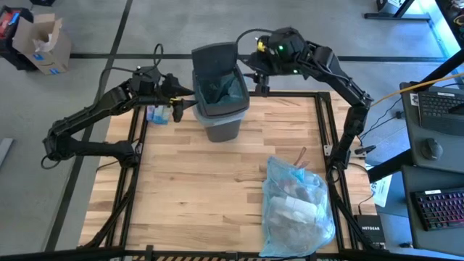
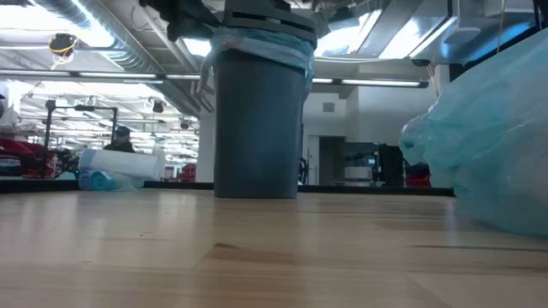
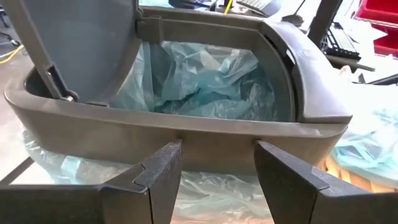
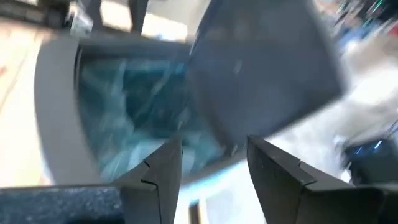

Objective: Pick and place trash into bin
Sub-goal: Put the trash cover into the trash bin

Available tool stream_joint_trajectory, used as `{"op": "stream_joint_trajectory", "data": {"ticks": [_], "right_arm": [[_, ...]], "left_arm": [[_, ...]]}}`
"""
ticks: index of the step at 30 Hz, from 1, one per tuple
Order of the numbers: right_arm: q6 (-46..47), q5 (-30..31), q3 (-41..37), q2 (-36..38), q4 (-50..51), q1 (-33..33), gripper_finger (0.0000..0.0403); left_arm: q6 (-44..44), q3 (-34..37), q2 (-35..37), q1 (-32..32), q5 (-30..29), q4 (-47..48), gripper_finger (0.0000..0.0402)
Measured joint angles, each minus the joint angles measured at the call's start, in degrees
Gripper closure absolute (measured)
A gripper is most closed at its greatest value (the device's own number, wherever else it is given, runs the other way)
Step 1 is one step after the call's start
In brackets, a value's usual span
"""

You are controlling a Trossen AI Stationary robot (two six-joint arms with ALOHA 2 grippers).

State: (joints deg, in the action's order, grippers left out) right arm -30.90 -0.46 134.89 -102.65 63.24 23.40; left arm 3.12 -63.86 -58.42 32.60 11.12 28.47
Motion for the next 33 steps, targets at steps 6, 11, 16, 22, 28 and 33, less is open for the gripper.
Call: {"op": "stream_joint_trajectory", "data": {"ticks": [6,11,16,22,28,33], "right_arm": [[2.34,-0.21,-0.04,-0.09,6.96,-0.11,0.0233],[2.92,-0.73,-0.06,-0.31,10.78,0.53,0.0233],[4.17,-2.83,-0.65,-0.57,18.18,2.79,0.0233],[3.99,-6.14,-7.46,-0.70,19.48,3.26,0.0233],[3.71,-11.47,-12.24,-0.72,10.49,2.31,0.0233],[3.70,-9.03,-12.12,-0.61,7.20,2.11,0.0233]], "left_arm": [[0.95,0.00,1.12,0.02,-2.28,3.57,0.0208],[0.06,0.00,4.18,0.03,-4.08,2.34,0.0208],[-1.71,0.00,5.56,-0.04,-1.71,1.10,0.0208],[-1.62,0.00,5.42,-0.04,-1.28,1.38,0.0208],[-1.16,0.00,5.45,-0.06,-1.23,1.31,0.0208],[-0.82,0.00,5.45,-0.07,-1.23,1.12,0.0208]]}}
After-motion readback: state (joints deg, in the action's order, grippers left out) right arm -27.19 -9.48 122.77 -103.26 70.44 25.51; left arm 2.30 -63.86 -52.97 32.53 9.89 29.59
